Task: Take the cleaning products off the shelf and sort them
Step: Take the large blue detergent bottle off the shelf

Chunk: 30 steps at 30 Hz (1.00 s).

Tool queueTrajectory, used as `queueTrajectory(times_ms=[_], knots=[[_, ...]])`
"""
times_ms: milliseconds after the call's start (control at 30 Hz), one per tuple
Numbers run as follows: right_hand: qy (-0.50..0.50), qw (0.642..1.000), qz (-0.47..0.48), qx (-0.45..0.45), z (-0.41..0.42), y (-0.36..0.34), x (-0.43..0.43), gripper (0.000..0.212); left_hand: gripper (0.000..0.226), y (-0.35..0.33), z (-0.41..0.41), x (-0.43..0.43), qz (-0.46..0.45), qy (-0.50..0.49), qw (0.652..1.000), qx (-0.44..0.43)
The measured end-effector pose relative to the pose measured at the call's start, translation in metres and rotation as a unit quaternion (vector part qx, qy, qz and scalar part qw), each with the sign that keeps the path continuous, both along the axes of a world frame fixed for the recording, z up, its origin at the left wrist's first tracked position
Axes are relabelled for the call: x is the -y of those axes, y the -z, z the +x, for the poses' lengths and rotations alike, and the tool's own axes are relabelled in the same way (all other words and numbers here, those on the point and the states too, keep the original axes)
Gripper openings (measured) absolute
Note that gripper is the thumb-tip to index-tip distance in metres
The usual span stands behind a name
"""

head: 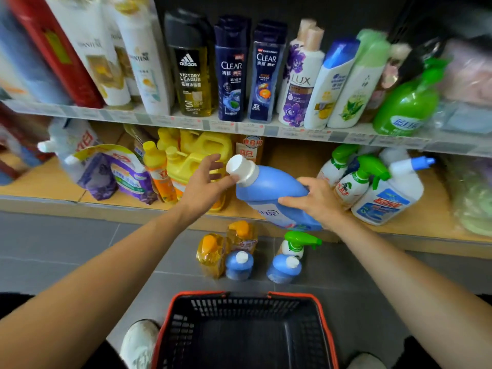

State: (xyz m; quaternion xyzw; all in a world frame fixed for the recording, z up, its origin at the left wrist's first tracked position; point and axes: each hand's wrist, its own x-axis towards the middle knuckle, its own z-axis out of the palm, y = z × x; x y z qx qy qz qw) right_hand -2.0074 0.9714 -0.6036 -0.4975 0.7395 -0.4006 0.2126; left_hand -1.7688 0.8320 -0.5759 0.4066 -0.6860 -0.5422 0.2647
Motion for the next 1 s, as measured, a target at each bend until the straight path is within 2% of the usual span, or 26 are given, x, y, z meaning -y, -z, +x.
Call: queueTrajectory(times_ms=[167, 267, 333, 467, 567, 667, 733, 800, 900, 933, 1000], knots=[[-0.017, 0.999, -0.042, 0.003, 0.031, -0.040, -0.035, 0.039, 0.055, -0.027, 0.002, -0.035, -0.063, 0.064, 0.995, -0.033], [-0.023, 0.998, -0.059, 0.025, 0.049, -0.062, -0.059, 0.040, 0.062, -0.043, 0.007, -0.055, -0.102, 0.047, 0.991, -0.074], [-0.019, 0.996, -0.064, 0.064, 0.058, -0.073, -0.075, 0.045, 0.065, -0.055, 0.011, -0.065, -0.072, 0.054, 0.989, -0.116], [-0.036, 0.975, -0.064, 0.210, 0.071, -0.082, -0.105, 0.075, 0.059, -0.075, 0.017, -0.087, -0.030, 0.102, 0.980, -0.169], [-0.051, 0.945, -0.045, 0.320, 0.081, -0.084, -0.122, 0.071, 0.052, -0.087, 0.024, -0.092, 0.022, 0.179, 0.968, -0.174], [-0.065, 0.931, -0.019, 0.358, 0.091, -0.080, -0.134, 0.056, 0.046, -0.085, 0.031, -0.098, 0.082, 0.241, 0.952, -0.172], [-0.069, 0.933, -0.012, 0.352, 0.096, -0.078, -0.141, 0.056, 0.041, -0.076, 0.033, -0.107, 0.091, 0.227, 0.952, -0.185], [-0.062, 0.942, -0.017, 0.329, 0.101, -0.075, -0.146, 0.067, 0.040, -0.067, 0.034, -0.115, 0.085, 0.190, 0.957, -0.204], [-0.027, 0.952, -0.028, 0.303, 0.105, -0.069, -0.149, 0.075, 0.045, -0.056, 0.032, -0.123, 0.034, 0.119, 0.970, -0.211], [-0.017, 0.955, -0.028, 0.296, 0.106, -0.067, -0.149, 0.070, 0.047, -0.052, 0.029, -0.127, 0.012, 0.084, 0.974, -0.209], [0.008, 0.964, -0.030, 0.264, 0.107, -0.061, -0.148, 0.043, 0.052, -0.045, 0.023, -0.136, -0.031, 0.002, 0.981, -0.189]])
